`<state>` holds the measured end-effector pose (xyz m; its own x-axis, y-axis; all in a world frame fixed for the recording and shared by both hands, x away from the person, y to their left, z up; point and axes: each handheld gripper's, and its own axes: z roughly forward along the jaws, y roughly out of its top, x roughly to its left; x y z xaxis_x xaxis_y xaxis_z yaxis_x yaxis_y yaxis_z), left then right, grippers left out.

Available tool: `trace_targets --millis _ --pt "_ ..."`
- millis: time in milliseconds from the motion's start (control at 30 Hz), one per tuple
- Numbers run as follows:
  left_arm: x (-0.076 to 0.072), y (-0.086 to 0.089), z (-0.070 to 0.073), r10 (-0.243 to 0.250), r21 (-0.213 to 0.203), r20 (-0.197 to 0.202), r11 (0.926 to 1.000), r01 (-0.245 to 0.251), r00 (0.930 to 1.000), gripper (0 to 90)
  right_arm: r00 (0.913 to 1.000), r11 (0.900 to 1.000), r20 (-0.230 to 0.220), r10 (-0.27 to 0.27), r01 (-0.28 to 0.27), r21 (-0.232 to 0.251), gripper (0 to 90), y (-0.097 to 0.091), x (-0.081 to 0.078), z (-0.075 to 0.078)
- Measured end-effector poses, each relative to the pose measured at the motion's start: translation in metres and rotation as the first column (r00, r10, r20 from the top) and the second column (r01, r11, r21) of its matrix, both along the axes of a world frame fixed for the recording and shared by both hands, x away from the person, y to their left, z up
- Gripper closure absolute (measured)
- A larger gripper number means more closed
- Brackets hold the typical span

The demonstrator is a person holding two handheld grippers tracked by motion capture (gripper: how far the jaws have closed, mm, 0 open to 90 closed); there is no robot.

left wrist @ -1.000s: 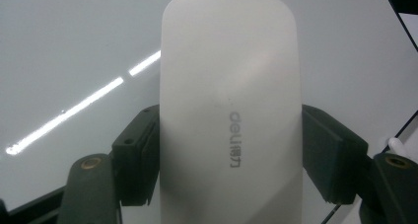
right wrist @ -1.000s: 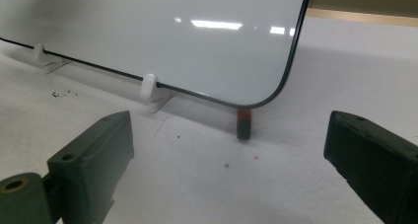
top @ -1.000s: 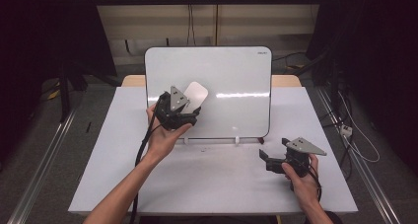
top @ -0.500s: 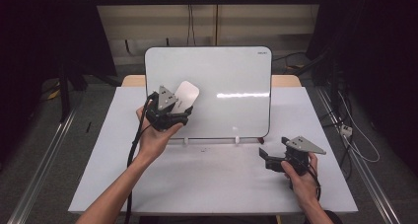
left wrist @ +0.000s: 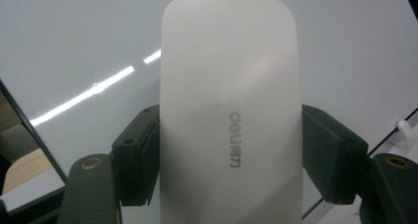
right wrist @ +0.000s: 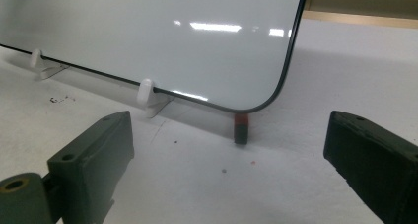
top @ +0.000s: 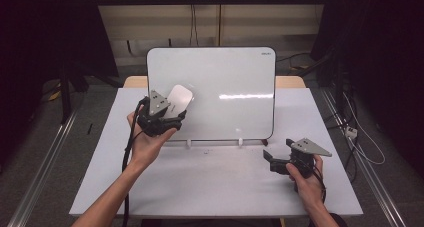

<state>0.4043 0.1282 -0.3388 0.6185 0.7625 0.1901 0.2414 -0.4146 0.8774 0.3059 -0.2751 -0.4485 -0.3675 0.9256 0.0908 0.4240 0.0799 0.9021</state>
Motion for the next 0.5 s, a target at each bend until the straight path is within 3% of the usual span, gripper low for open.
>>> trace_targets --millis 500 --pt "-0.012 0.030 -0.005 0.072 -0.004 0.003 0.9974 -0.072 0.9974 31.0 1.0000 1.0000 0.000 0.008 -0.008 0.005 4.7 -0.001 0.000 0.000"
